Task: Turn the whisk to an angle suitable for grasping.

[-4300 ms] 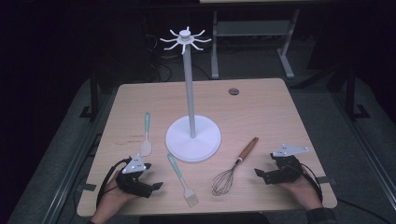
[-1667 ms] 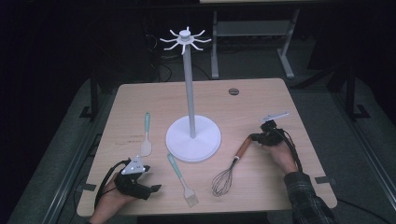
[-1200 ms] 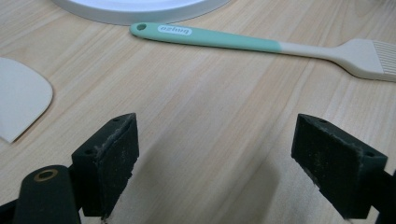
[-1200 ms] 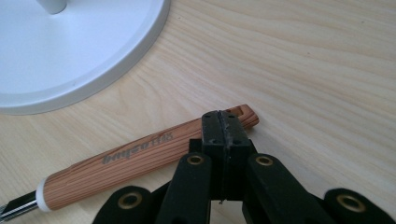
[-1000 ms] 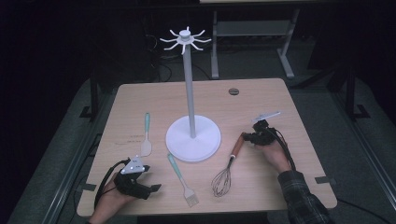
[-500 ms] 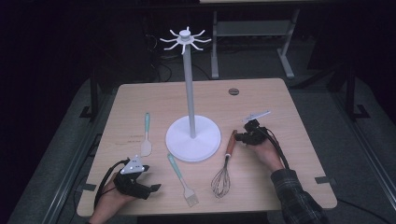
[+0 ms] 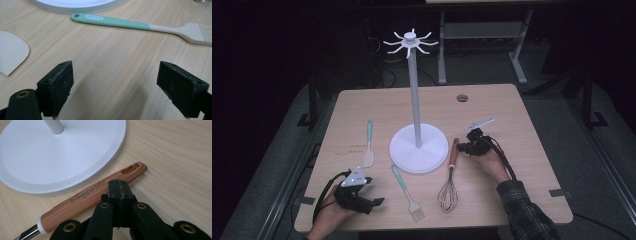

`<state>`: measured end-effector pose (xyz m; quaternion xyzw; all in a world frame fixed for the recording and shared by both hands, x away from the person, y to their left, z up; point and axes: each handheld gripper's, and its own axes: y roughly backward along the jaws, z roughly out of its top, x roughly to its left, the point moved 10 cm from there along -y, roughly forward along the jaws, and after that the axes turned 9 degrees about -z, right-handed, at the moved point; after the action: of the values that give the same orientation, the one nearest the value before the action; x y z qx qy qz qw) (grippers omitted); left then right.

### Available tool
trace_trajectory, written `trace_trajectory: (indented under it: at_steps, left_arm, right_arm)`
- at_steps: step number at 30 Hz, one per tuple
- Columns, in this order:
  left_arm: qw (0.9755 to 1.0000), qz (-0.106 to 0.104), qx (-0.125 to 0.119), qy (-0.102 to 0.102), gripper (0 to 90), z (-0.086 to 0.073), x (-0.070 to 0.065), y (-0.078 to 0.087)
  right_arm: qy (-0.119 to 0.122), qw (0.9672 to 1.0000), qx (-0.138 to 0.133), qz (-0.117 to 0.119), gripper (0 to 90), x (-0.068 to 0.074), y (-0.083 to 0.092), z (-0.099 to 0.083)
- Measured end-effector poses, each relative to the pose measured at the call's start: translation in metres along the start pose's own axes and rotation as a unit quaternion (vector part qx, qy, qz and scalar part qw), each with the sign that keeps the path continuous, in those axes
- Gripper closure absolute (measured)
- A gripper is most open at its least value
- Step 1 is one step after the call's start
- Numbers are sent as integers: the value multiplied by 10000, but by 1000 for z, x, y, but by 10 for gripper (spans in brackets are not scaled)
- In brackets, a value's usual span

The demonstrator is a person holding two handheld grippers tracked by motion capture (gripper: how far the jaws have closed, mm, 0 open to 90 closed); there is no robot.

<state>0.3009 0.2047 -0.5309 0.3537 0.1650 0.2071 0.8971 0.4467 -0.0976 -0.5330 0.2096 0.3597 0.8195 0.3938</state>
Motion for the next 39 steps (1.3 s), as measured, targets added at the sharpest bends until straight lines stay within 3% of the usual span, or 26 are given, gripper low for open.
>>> trace_trajectory:
  at_steps: [7, 9, 13, 16, 19, 20, 24, 33, 39]
  left_arm:
    - [10000, 12, 50, 28, 134, -1, 0, -1]
    - [10000, 13, 39, 20, 134, -1, 0, 0]
    - [10000, 20, 37, 50, 135, -1, 1, 0]
    - [10000, 36, 61, 50, 134, -2, 1, 0]
    - [10000, 40, 53, 56, 134, -2, 1, 0]
    - [10000, 38, 54, 51, 134, -1, 1, 0]
    - [10000, 47, 60, 62, 135, -2, 1, 0]
    - [9999, 69, 63, 80, 135, -2, 2, 1]
    - [9999, 76, 74, 116, 135, -3, 2, 1]
  right_arm:
    - [-51, 9999, -46, 79, 900, 3, 1, 1]
    - [-180, 9996, -45, 189, 900, 5, 7, 2]
    - [-166, 9994, -24, 287, 900, 11, 17, 2]
    - [-2, 9992, 75, 386, 900, 25, 26, -1]
    - [213, 9975, 209, 634, 900, 50, 35, -6]
    - [213, 9975, 209, 634, 900, 50, 35, -6]
    - [478, 9952, 309, 797, 900, 74, 34, -12]
    - [708, 9914, 526, 969, 900, 96, 30, -23]
    - [801, 9896, 684, 979, 900, 102, 28, -32]
